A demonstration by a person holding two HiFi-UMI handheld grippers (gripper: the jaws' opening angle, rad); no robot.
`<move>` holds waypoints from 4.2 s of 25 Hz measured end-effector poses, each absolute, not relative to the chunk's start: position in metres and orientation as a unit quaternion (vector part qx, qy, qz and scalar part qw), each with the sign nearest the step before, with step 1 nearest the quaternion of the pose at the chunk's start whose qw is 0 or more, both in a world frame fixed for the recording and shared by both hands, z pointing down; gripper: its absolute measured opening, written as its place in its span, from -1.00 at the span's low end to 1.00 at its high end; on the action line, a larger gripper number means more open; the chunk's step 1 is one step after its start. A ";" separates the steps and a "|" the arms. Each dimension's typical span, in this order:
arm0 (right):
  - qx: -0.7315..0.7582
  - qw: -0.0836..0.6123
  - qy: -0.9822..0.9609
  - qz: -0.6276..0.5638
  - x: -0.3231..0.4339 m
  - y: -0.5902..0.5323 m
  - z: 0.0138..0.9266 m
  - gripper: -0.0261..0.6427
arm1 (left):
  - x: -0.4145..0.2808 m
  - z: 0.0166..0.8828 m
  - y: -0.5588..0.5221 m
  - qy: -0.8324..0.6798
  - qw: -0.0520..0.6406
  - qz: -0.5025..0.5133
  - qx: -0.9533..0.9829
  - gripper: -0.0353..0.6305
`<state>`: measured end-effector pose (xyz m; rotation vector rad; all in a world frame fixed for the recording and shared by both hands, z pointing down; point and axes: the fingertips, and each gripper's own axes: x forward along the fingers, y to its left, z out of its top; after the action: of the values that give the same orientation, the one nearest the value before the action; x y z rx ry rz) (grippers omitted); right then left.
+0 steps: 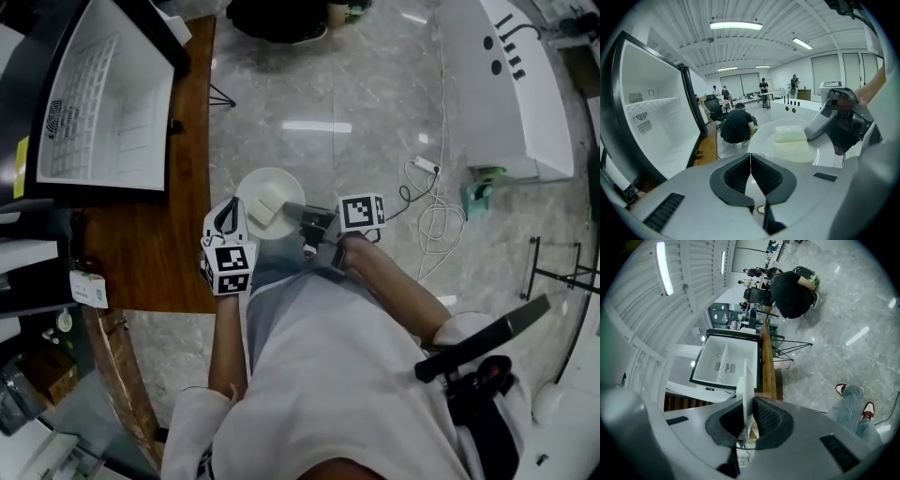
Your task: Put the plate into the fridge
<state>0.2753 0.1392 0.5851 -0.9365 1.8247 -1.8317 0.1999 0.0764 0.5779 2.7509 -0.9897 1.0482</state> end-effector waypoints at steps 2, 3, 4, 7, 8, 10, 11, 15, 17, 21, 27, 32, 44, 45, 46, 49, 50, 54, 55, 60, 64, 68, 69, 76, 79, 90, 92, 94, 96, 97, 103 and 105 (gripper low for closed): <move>-0.328 0.195 0.657 -0.650 0.283 0.116 0.578 -0.83 | 0.207 0.569 0.054 -0.328 0.017 0.326 0.887 -0.83; -0.325 0.191 0.662 -0.648 0.287 0.102 0.574 -0.83 | 0.210 0.564 0.041 -0.334 0.018 0.319 0.887 -0.83; -0.322 0.188 0.665 -0.647 0.288 0.087 0.570 -0.83 | 0.210 0.559 0.027 -0.340 0.019 0.314 0.887 -0.83; -0.314 0.178 0.671 -0.648 0.283 0.037 0.558 -0.83 | 0.206 0.544 -0.018 -0.351 0.025 0.298 0.887 -0.83; -0.308 0.176 0.675 -0.647 0.281 0.018 0.552 -0.83 | 0.206 0.540 -0.034 -0.355 0.032 0.294 0.887 -0.83; -0.287 0.180 0.690 -0.639 0.278 -0.023 0.537 -0.83 | 0.207 0.536 -0.066 -0.363 0.047 0.288 0.885 -0.83; -0.280 0.180 0.695 -0.637 0.277 -0.040 0.532 -0.83 | 0.207 0.534 -0.080 -0.367 0.049 0.286 0.884 -0.83; -0.271 0.155 0.695 -0.648 0.273 -0.086 0.528 -0.83 | 0.202 0.523 -0.126 -0.384 0.052 0.273 0.881 -0.83; -0.260 0.144 0.699 -0.650 0.266 -0.106 0.524 -0.83 | 0.195 0.519 -0.146 -0.398 0.048 0.256 0.879 -0.83; -0.249 0.115 0.712 -0.647 0.249 -0.138 0.520 -0.83 | 0.176 0.513 -0.174 -0.423 0.039 0.235 0.874 -0.83; -0.231 0.079 0.727 -0.642 0.231 -0.170 0.511 -0.83 | 0.143 0.494 -0.200 -0.470 0.053 0.198 0.858 -0.83; -0.205 0.084 0.726 -0.651 0.213 -0.179 0.488 -0.83 | 0.111 0.470 -0.199 -0.513 0.049 0.175 0.839 -0.83; -0.101 0.031 0.776 -0.622 0.143 -0.270 0.428 -0.83 | 0.044 0.425 -0.226 -0.620 0.038 0.157 0.768 -0.83; -0.093 0.031 0.777 -0.622 0.140 -0.281 0.421 -0.83 | 0.042 0.420 -0.230 -0.626 0.038 0.155 0.763 -0.83; -0.085 0.033 0.779 -0.621 0.140 -0.291 0.414 -0.83 | 0.044 0.415 -0.233 -0.632 0.033 0.156 0.758 -0.83; -0.063 0.044 0.785 -0.615 0.145 -0.317 0.391 -0.83 | 0.060 0.395 -0.240 -0.643 0.013 0.153 0.750 -0.83; -0.057 0.048 0.785 -0.615 0.145 -0.325 0.384 -0.83 | 0.066 0.391 -0.242 -0.645 0.014 0.151 0.749 -0.83; -0.016 0.053 0.777 -0.627 0.120 -0.352 0.366 -0.83 | 0.080 0.382 -0.257 -0.649 0.012 0.155 0.744 -0.83; -0.007 0.050 0.777 -0.628 0.112 -0.356 0.364 -0.83 | 0.083 0.380 -0.261 -0.652 0.009 0.157 0.742 -0.83; 0.001 0.031 0.759 -0.650 0.081 -0.375 0.372 -0.83 | 0.101 0.366 -0.283 -0.660 -0.015 0.152 0.735 -0.83; -0.001 0.013 0.746 -0.666 0.066 -0.385 0.387 -0.83 | 0.107 0.368 -0.301 -0.664 -0.011 0.144 0.734 -0.83; 0.015 0.001 0.740 -0.672 0.053 -0.389 0.391 -0.83 | 0.109 0.369 -0.320 -0.675 -0.009 0.137 0.725 -0.83; 0.020 -0.002 0.740 -0.672 0.052 -0.389 0.391 -0.83 | 0.110 0.370 -0.325 -0.678 -0.011 0.139 0.722 -0.83; 0.047 -0.016 0.730 -0.682 0.051 -0.394 0.393 -0.83 | 0.110 0.371 -0.349 -0.706 -0.045 0.180 0.683 -0.83; 0.053 -0.022 0.729 -0.682 0.050 -0.394 0.392 -0.83 | 0.111 0.374 -0.354 -0.716 -0.041 0.179 0.673 -0.83; 0.076 -0.019 0.715 -0.694 0.048 -0.402 0.385 -0.82 | 0.106 0.370 -0.363 -0.744 -0.033 0.169 0.646 -0.83; 0.080 -0.019 0.714 -0.695 0.048 -0.403 0.384 -0.82 | 0.106 0.370 -0.365 -0.743 -0.031 0.169 0.647 -0.83; 0.084 -0.022 0.717 -0.691 0.049 -0.406 0.386 -0.81 | 0.106 0.371 -0.369 -0.742 -0.030 0.168 0.648 -0.83; 0.088 -0.025 0.723 -0.685 0.050 -0.407 0.386 -0.80 | 0.105 0.368 -0.371 -0.746 -0.035 0.165 0.644 -0.83; 0.092 -0.023 0.726 -0.681 0.050 -0.407 0.384 -0.78 | 0.103 0.365 -0.371 -0.750 -0.039 0.163 0.640 -0.83; 0.110 -0.017 0.754 -0.647 0.053 -0.403 0.373 -0.53 | 0.092 0.357 -0.371 -0.761 -0.048 0.158 0.627 -0.83; 0.114 -0.017 0.750 -0.651 0.054 -0.402 0.374 -0.51 | 0.088 0.358 -0.370 -0.767 -0.046 0.155 0.621 -0.83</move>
<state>0.0544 -0.4023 0.3735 0.3619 2.3839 -2.0675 0.0881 -0.3698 0.3579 2.0098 -2.4819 0.5023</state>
